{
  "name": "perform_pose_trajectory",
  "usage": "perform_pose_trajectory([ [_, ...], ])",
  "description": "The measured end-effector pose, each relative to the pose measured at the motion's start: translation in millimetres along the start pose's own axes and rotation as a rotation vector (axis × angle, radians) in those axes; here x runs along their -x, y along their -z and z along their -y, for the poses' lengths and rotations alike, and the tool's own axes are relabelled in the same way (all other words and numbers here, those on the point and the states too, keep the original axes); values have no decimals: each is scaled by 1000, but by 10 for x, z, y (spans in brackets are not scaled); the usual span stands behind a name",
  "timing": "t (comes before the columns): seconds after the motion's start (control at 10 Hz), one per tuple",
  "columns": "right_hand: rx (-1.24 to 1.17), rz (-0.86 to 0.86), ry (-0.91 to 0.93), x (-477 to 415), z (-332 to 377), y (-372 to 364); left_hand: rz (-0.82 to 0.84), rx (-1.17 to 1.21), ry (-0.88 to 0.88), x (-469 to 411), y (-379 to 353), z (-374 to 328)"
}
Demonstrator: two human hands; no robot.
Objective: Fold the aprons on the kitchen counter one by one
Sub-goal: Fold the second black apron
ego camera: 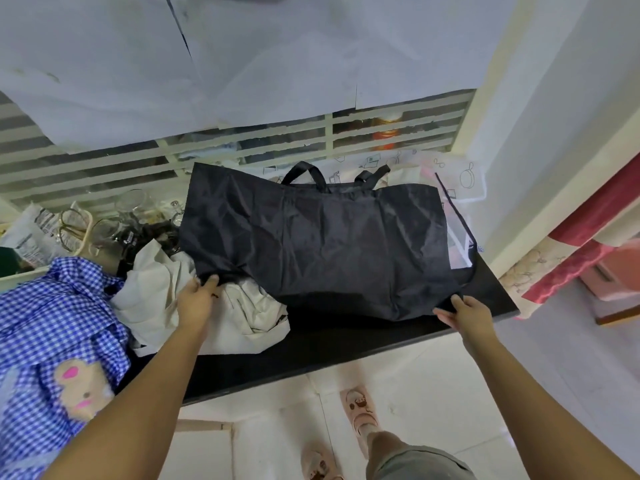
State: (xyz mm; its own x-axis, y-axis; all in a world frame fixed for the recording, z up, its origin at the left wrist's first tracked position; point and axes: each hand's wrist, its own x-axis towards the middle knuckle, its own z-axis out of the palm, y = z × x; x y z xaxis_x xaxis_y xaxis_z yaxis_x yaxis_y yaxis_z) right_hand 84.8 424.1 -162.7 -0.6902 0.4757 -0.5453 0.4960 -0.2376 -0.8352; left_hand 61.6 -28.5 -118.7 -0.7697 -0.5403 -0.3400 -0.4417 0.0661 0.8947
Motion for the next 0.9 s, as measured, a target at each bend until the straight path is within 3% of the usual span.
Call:
perform_pose_trajectory([
  [0.1,38,-7,88,-80,300,46,28,179,-60,-8,154,-238],
  [0.2,111,-46,152,-222,584,177,-15,-25,-185,-38,366,-407],
  [0.3,194,-45,131,-363,690,340,-38,-470,-238,17,548,-294],
  [0.4,465,-23,69,-444,545,459,92,-687,4,105,683,-62],
  [0.5,845,28,19,-410,405,469,371,-1138,178,151,753,114],
  [0.6,1143,48,67,-346,364,356,599,-1215,274,169,780,139],
  [0.7,1153,-6,264,-330,414,144,581,-1175,455,150,742,-11],
  [0.8,1101,149,415,-271,618,-224,428,-1211,410,-20,533,-356],
  [0.9,1003,262,549,-189,851,-642,297,-1172,114,-129,220,-650],
])
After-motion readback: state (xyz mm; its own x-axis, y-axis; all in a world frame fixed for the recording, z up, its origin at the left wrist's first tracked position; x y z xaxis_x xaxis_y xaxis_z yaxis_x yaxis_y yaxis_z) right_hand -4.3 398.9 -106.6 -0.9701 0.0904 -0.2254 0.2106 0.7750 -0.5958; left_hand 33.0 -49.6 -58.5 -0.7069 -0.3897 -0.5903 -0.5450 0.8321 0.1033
